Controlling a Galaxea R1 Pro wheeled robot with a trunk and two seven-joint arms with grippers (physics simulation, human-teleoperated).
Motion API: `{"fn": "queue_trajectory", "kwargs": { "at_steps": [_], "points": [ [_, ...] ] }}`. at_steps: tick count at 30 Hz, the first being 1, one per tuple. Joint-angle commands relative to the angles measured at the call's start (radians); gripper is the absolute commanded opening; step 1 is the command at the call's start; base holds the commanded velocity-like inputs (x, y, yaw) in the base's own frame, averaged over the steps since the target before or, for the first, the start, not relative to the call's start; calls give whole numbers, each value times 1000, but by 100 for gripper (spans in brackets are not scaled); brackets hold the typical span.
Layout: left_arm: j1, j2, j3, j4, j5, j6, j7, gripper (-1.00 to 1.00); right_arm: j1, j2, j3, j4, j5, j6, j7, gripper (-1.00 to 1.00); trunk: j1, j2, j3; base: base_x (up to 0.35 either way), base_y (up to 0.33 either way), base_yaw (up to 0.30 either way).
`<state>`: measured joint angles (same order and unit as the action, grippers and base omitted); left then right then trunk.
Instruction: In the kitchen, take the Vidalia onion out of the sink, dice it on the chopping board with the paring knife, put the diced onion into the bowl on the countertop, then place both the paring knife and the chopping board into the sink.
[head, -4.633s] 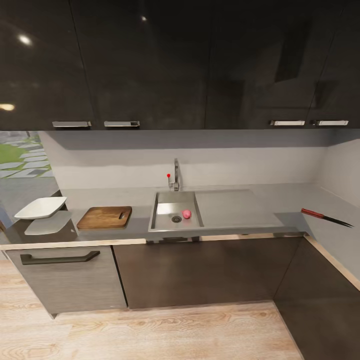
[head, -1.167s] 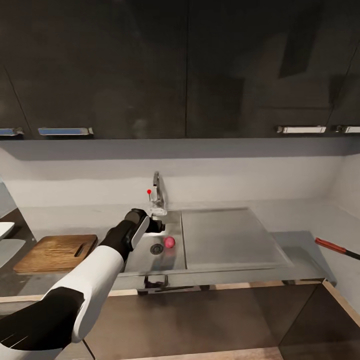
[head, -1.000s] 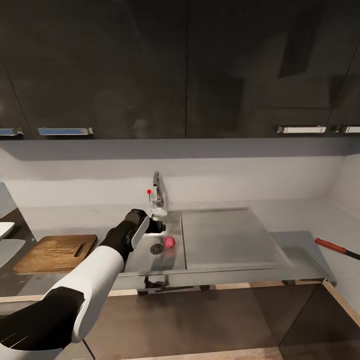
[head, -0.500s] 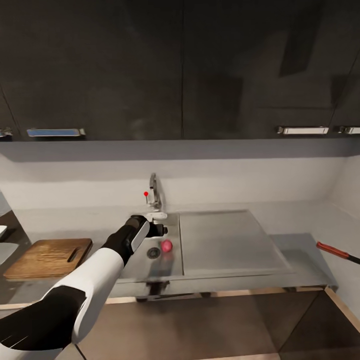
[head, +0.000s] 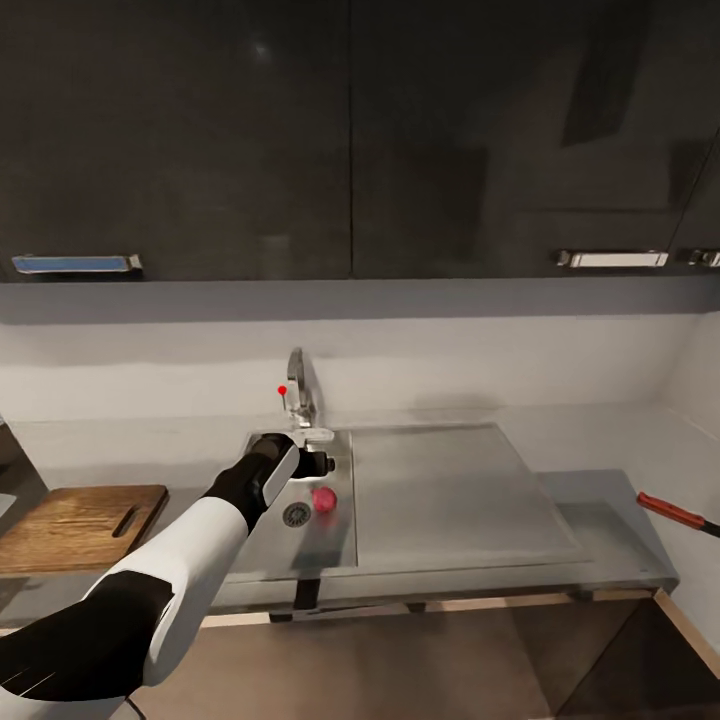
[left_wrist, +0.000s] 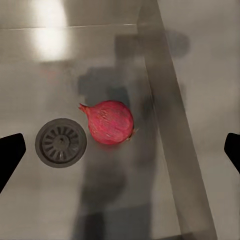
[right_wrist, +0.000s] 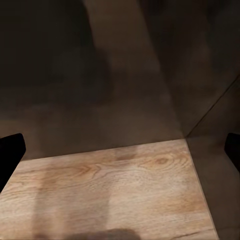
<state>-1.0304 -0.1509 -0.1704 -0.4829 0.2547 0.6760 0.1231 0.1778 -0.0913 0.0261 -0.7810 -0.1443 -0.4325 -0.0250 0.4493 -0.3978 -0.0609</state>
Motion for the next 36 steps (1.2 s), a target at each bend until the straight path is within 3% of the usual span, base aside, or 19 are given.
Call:
{"fn": "queue_trajectory", "kwargs": {
  "at_steps": [1,20,36],
  "points": [
    [-1,1,-6,-2,11,4,9,100,0,-1,3,-1,-6,-2,-3,100,1,-2,-3,2,-1,0],
    [-1,2,-6,-1,10,4,14,100,0,-1,3,-1,-6,-2,-1,100,1,-2,-21,11,-3,0],
    [-1,3,-6,53,4,2,14,100,0,-1,4,-1,-6,-2,-1,100,1,-2,-42,50,-36,0]
  ]
}}
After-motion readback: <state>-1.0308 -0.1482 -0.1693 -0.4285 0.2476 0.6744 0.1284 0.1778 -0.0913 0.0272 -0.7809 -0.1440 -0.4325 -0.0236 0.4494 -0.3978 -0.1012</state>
